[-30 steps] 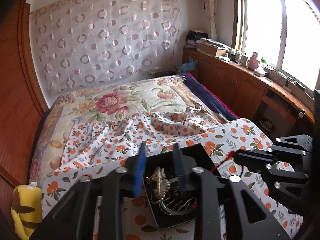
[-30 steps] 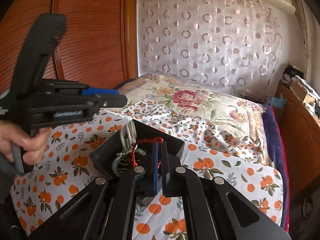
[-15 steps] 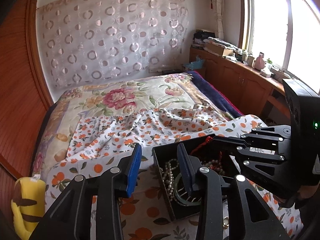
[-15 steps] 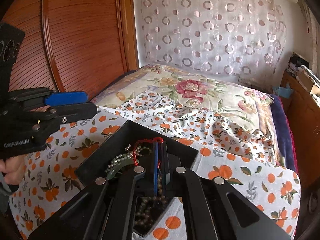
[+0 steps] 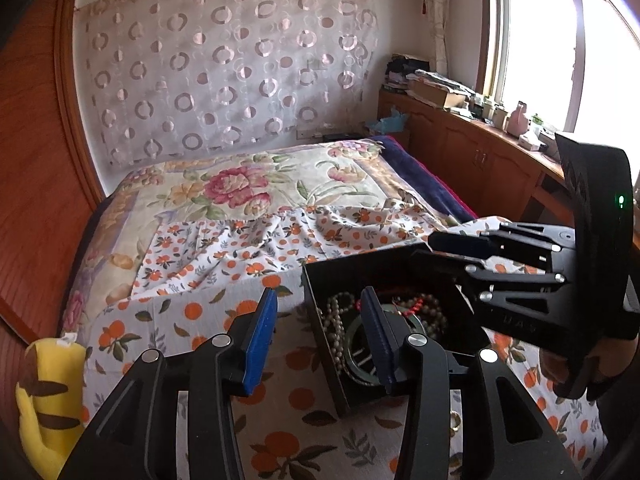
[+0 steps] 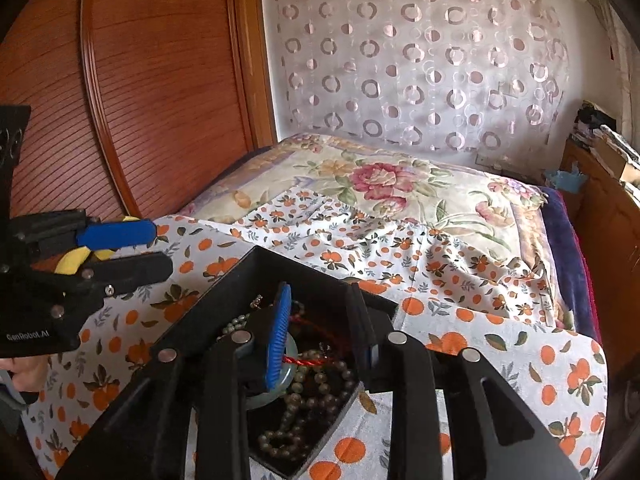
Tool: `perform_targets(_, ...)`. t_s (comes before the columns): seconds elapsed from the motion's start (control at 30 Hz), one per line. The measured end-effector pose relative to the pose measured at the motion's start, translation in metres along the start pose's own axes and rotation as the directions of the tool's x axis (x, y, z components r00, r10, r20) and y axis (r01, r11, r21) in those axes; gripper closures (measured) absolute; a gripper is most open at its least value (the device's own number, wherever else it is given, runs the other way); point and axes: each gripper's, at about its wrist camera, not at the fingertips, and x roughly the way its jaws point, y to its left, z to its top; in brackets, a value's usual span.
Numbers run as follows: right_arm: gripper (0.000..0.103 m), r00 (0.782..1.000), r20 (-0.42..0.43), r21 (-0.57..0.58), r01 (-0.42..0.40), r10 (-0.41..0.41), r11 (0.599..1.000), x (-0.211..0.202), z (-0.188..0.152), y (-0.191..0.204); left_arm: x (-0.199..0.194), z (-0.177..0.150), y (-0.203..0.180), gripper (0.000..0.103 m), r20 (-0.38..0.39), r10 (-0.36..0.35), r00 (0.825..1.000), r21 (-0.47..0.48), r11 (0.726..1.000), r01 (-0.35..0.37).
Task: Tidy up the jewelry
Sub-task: 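Lower the pearls and red bracelet into the box and open both grippers, then grasp the green pendant earring with the right gripper while the left gripper grasps the gold ring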
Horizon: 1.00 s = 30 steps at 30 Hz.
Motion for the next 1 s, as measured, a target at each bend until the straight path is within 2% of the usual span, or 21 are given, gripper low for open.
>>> perform_targets(0.27, 0.072, 1.0, 0.016, 0.023, -0.006, 0.005, 1.0, -0.022, -0.017, -0.003, -0.012, -0.021, -0.007, 0.058, -0.016, -0.013, 1.0, -0.01, 1.0, 0.013)
perform_targets(0.43, 0.072, 1.0, 0.017, 0.069, -0.025, 0.024, 0.997, -0.047, -0.043, -0.01, -0.022, -0.042, -0.016, 0.054, -0.031, -0.033, 0.999, -0.012, 0.999, 0.032)
perform_targets(0.6, 0.072, 0.999, -0.051, 0.066, -0.004, 0.008, 0.998, -0.065, -0.084, -0.008, -0.024, -0.066, -0.026, 0.048, -0.065, -0.063, 0.996, -0.029, 0.998, 0.061)
perform_targets(0.8, 0.072, 0.992, -0.12, 0.033, -0.032, 0.036, 0.999, -0.071, -0.115, 0.012, -0.016, -0.087, -0.032, 0.048, -0.111, -0.063, 0.992, -0.035, 0.998, 0.059)
perform_targets(0.9, 0.072, 0.987, -0.144, -0.006, -0.078, 0.077, 0.997, -0.074, -0.125, 0.032, -0.015, -0.096, -0.03, 0.046, -0.127, -0.058, 0.99, -0.046, 0.998, 0.052)
perform_targets(1.0, 0.079, 0.979, -0.169, -0.042, -0.124, 0.116, 0.991, -0.073, -0.129, 0.049, -0.017, -0.101, -0.028, 0.042, -0.132, -0.056, 0.99, -0.052, 0.997, 0.049)
